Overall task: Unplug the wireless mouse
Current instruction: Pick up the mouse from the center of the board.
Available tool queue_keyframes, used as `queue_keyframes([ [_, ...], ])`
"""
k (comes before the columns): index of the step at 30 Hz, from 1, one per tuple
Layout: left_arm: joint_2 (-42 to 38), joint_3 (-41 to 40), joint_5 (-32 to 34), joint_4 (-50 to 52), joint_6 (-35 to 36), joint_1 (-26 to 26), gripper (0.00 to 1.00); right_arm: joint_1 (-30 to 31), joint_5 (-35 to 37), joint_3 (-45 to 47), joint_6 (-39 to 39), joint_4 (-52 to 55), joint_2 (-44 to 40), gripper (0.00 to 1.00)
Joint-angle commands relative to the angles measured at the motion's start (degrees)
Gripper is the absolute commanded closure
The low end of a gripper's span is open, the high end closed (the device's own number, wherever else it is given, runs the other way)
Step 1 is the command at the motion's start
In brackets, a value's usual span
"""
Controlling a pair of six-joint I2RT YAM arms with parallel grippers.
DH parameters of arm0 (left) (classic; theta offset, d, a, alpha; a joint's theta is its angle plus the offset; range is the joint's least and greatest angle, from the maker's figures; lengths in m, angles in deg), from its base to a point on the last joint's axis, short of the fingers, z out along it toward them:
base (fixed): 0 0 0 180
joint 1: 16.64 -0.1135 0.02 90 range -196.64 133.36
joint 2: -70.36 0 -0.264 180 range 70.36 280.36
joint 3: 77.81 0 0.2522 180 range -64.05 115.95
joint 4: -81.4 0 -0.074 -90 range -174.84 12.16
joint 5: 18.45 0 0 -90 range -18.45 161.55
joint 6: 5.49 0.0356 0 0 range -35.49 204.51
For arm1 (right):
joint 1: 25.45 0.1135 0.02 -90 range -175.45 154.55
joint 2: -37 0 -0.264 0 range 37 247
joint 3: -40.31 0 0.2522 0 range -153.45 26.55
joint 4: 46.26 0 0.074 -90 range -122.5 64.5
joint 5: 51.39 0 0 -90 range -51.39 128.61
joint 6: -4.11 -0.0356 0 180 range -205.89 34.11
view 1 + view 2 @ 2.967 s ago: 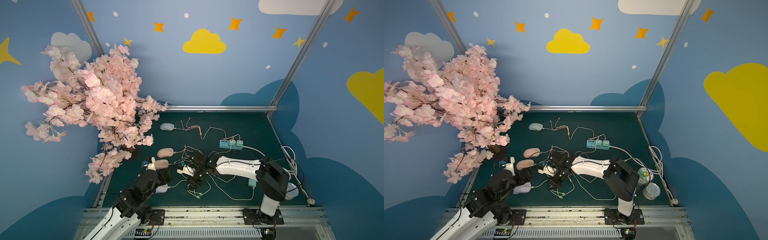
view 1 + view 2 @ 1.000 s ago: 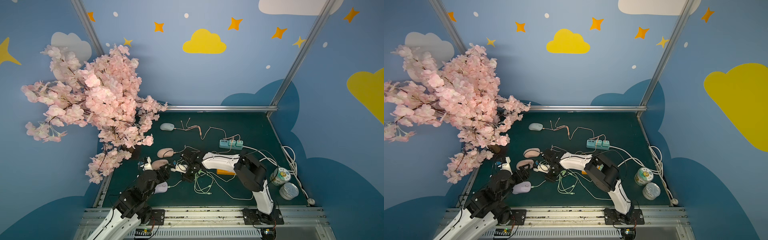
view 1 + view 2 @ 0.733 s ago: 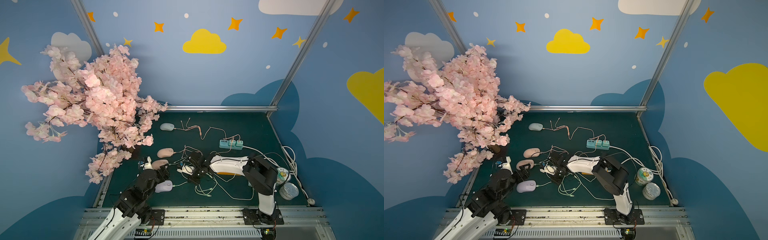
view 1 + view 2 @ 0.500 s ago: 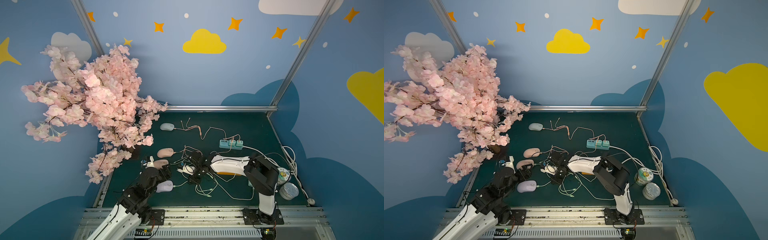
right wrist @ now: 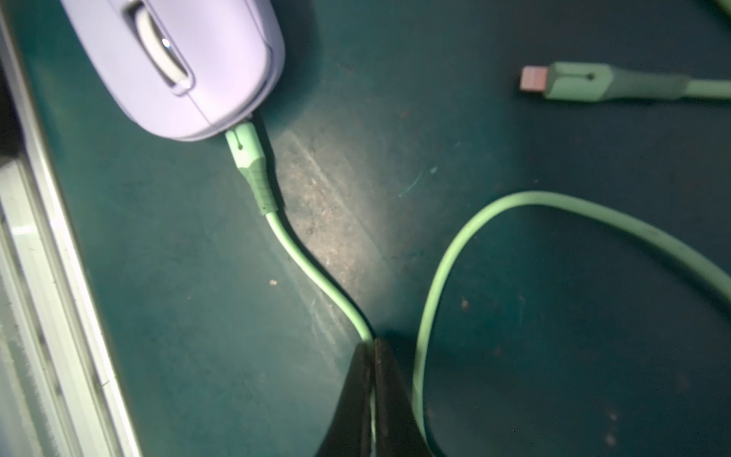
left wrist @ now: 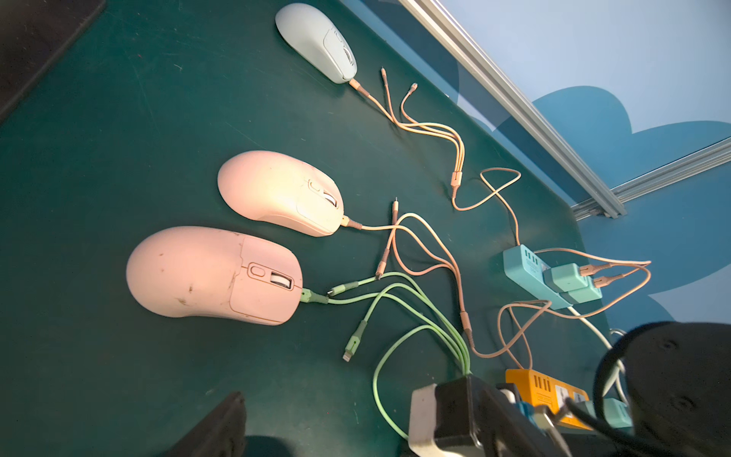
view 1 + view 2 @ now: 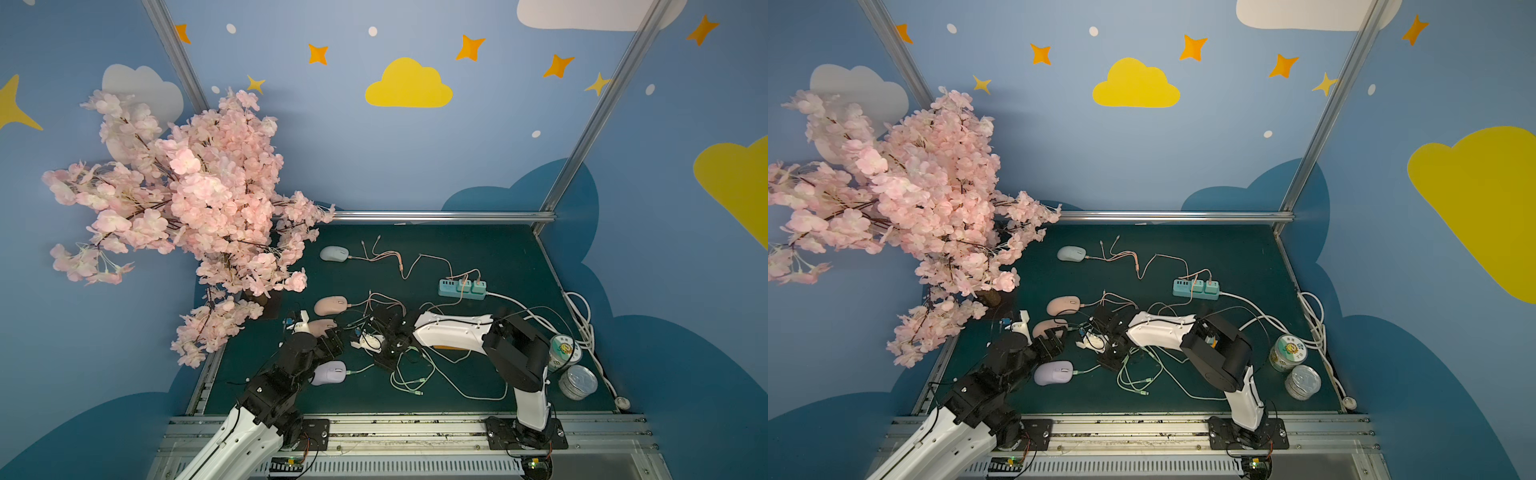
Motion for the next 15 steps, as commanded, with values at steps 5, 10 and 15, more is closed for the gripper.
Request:
queue_keyframes([
  [5, -0.86, 1.93, -2.66, 0.69, 2.7, -3.01, 0.09, 2.82, 6.04, 2.48, 0.48, 8.08, 1.62, 0.55],
  [10, -1.43, 2.5, -4.11, 1.42, 3.35, -4.82, 0.09, 3.73, 10.79, 0.54, 0.09, 11.32, 3.47, 0.68],
  [15, -2.18, 3.04, -5.24, 1.64, 3.62, -6.06, 0.09, 3.74, 16.7, -2.1, -1.43, 16.51, 6.11, 0.66],
])
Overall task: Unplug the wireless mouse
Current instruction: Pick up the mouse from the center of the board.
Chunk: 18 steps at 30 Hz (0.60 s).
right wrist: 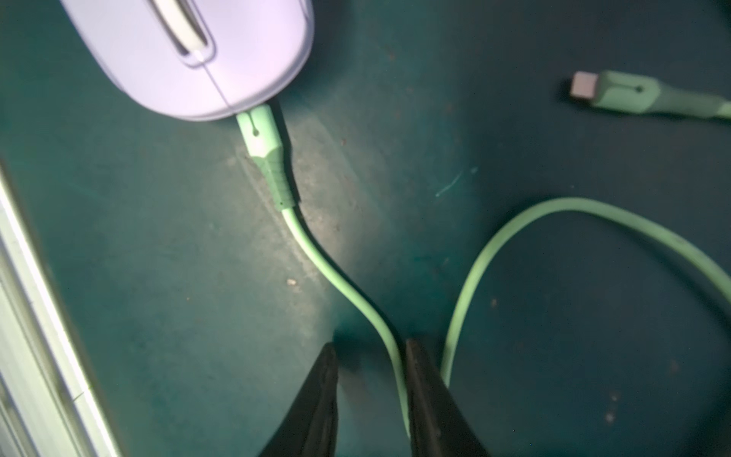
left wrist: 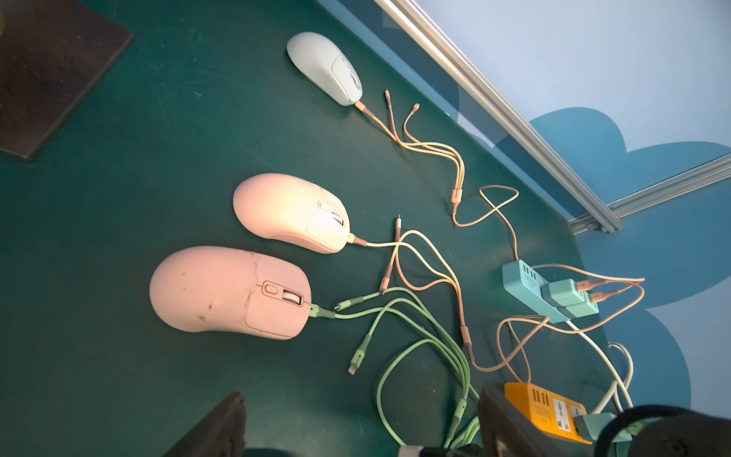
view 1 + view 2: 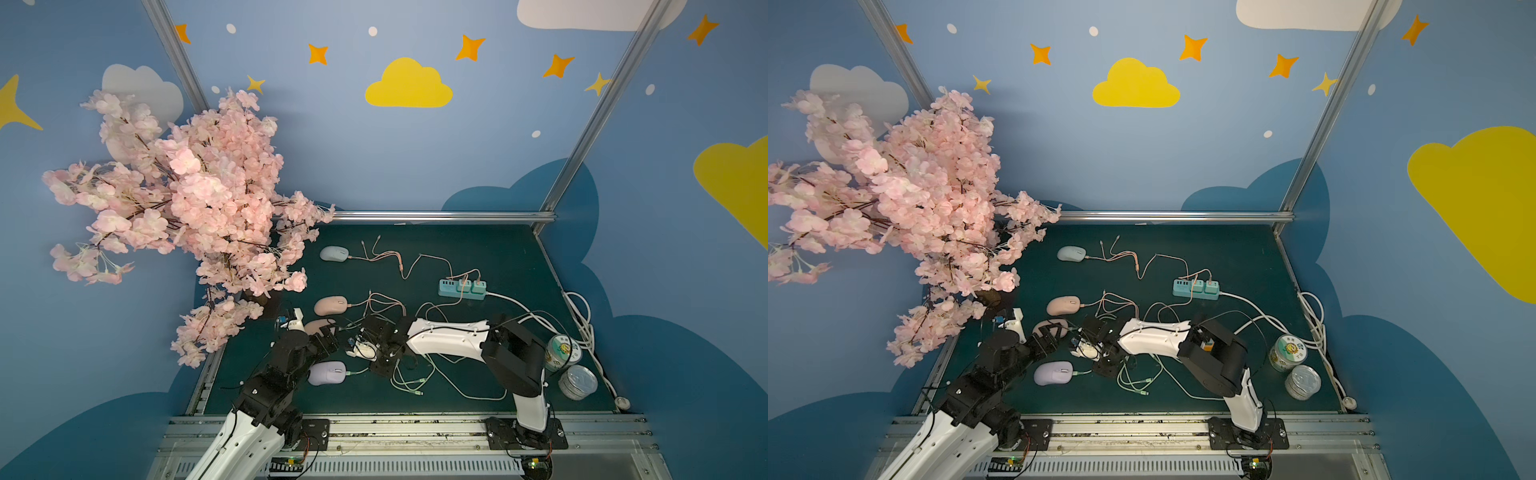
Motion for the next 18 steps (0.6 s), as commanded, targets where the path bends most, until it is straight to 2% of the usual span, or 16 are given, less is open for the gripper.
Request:
queue_keyframes([
  [1, -0.51, 1.81, -1.72, 0.58, 1.09, -0.71, 0.09, -0.64, 6.04, 1.84, -1.15, 10.54, 4.75, 0.65],
  [5, -0.19, 1.79, -2.4, 0.4, 1.09, -1.19, 0.09, -0.66, 6.47, 2.06, -1.68, 11.8, 5.15, 0.54],
  [10, -0.52, 1.61, -2.8, 0.32, 0.97, -1.53, 0.09, -0.6, 6.46, 3.22, -2.15, 11.56, 4.53, 0.56],
  [11, -0.55, 1.57, -2.88, 0.31, 0.95, -1.66, 0.09, -0.61, 5.65, 3.44, -2.1, 11.39, 4.35, 0.59],
  [13, -0.59, 1.46, -2.98, 0.31, 1.0, -1.68, 0.09, -0.64, 3.57, 3.45, -2.07, 10.93, 4.01, 0.71],
  [15, -0.59, 1.45, -3.07, 0.21, 0.9, -1.71, 0.09, -0.64, 1.19, 3.25, -2.02, 10.66, 3.86, 0.93],
  [16, -0.59, 1.47, -3.17, 0.13, 0.91, -1.87, 0.09, -0.66, 0.5, 3.22, -2.04, 10.48, 3.67, 1.0],
  [18, -0.61, 1.45, -3.32, 0.12, 0.97, -1.89, 0.09, -0.69, -0.7, 3.23, -2.18, 9.84, 3.12, 1.0],
])
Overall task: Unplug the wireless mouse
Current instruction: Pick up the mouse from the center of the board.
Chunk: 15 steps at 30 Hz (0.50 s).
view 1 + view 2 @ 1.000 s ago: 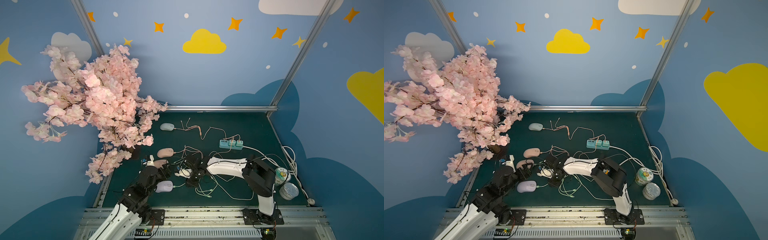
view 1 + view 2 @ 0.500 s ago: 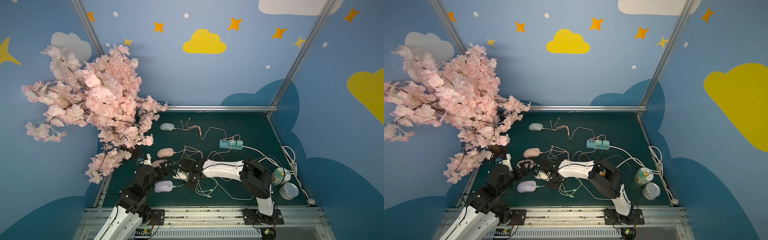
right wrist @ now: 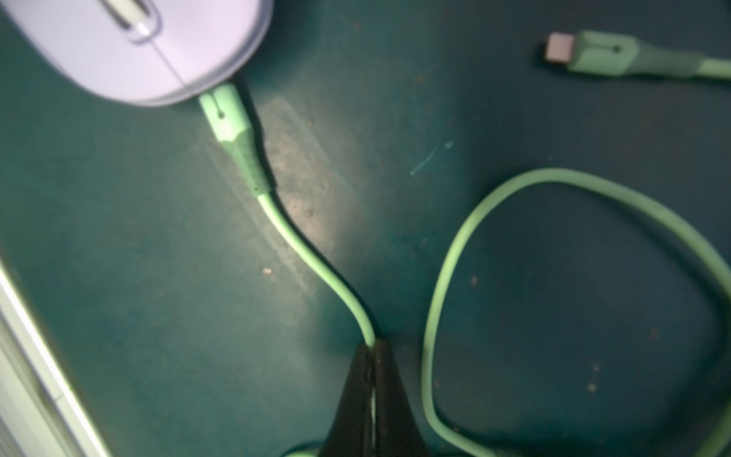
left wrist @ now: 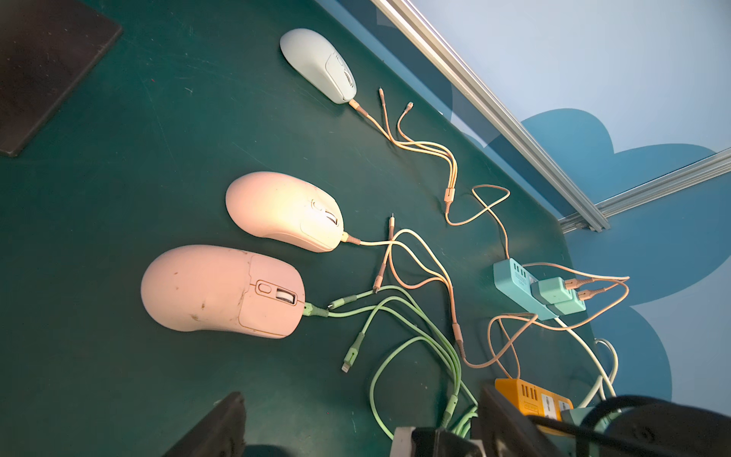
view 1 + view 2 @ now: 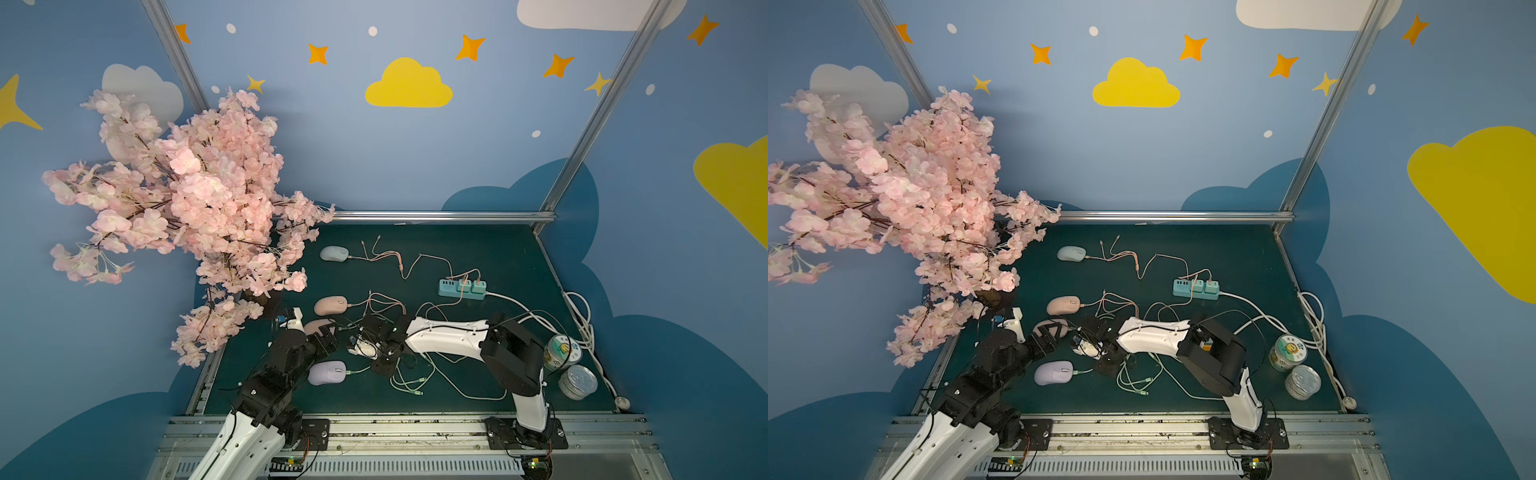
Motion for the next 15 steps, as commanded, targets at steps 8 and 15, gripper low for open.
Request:
queue_keyframes([
  [8, -0.47, 0.58, -2.73, -1.95, 1.85, -0.47, 0.08, -4.77, -8.94, 6.96, -2.94, 3.51, -7.04, 1.0],
  [15, 2.05, -13.11, -21.72, -35.31, 3.13, -0.36, 0.0, -10.24, -15.96, 7.28, -5.25, 6.09, -18.08, 1.0],
])
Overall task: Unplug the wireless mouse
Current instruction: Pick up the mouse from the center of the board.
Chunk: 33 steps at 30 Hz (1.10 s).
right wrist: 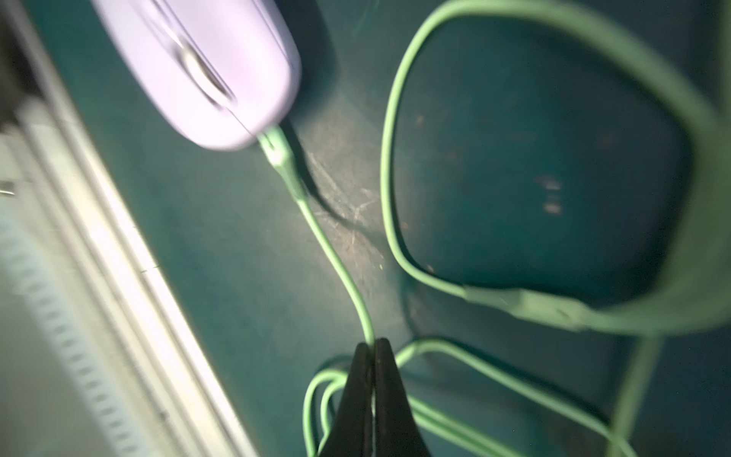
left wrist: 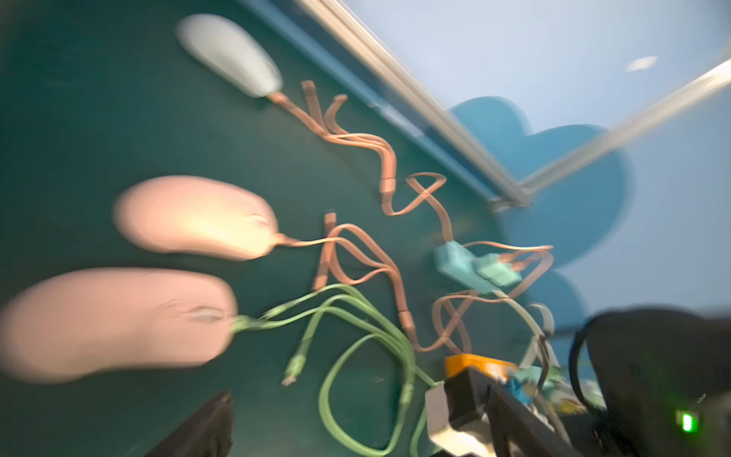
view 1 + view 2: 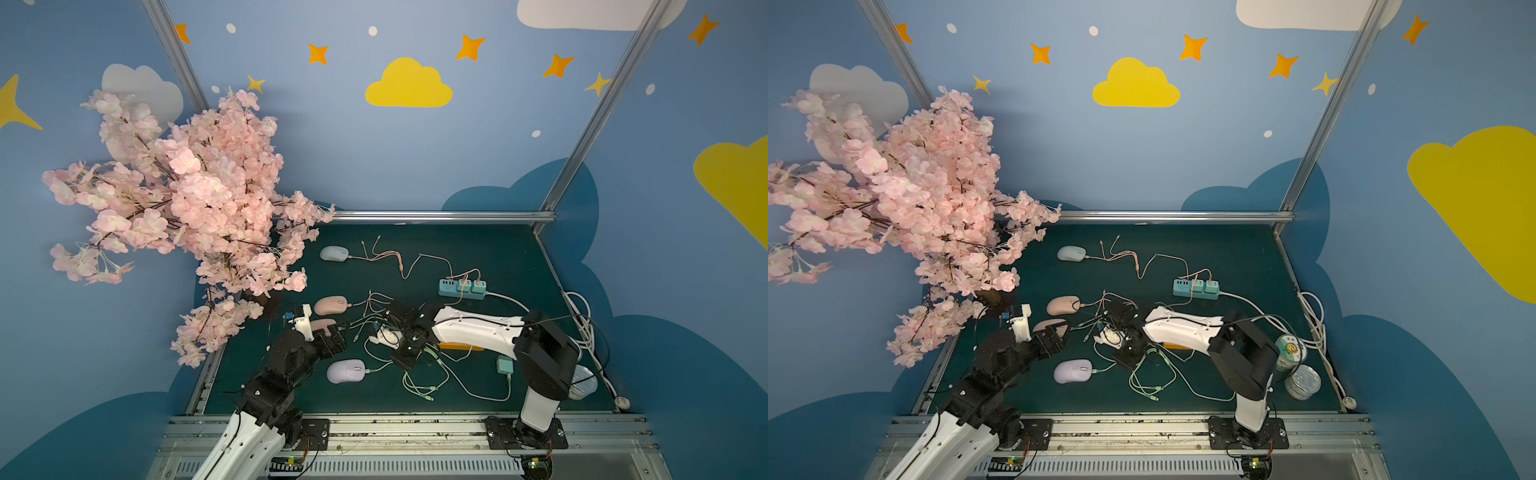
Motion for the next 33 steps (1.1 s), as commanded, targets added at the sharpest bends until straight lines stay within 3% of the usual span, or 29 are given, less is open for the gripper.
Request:
queue_keyframes([
  [1, 4.12, -7.7, -8.79, -22.67, 0.03, -0.05, 0.0, -2.01, -4.69, -0.6, -1.9, 3.42, -5.76, 1.0],
  [7, 13.91, -11.21, -6.5, -39.37, 14.1, 4.13, 0.0, -5.17, 0.45, -0.65, -3.1, 7.04, -12.16, 1.0],
  [15, 18.11, -8.32, -1.37, -41.95, 32.22, 14.28, 0.0, -8.31, -0.15, -5.44, -7.94, 10.99, -15.12, 1.0],
  [20, 19.34, -8.01, -1.86, -43.33, 43.41, 20.57, 0.0, -8.68, -3.71, -4.09, -12.99, 5.03, -18.35, 1.0],
  [27, 19.27, -7.39, 6.73, -40.96, 47.68, 23.11, 0.0, -9.04, -4.11, -3.17, -26.39, -2.09, -18.96, 1.0],
  [33, 19.25, -6.94, 10.52, -37.96, 47.44, 23.27, 0.0, -8.51, 0.71, -3.01, -36.69, -4.46, -20.87, 1.0],
])
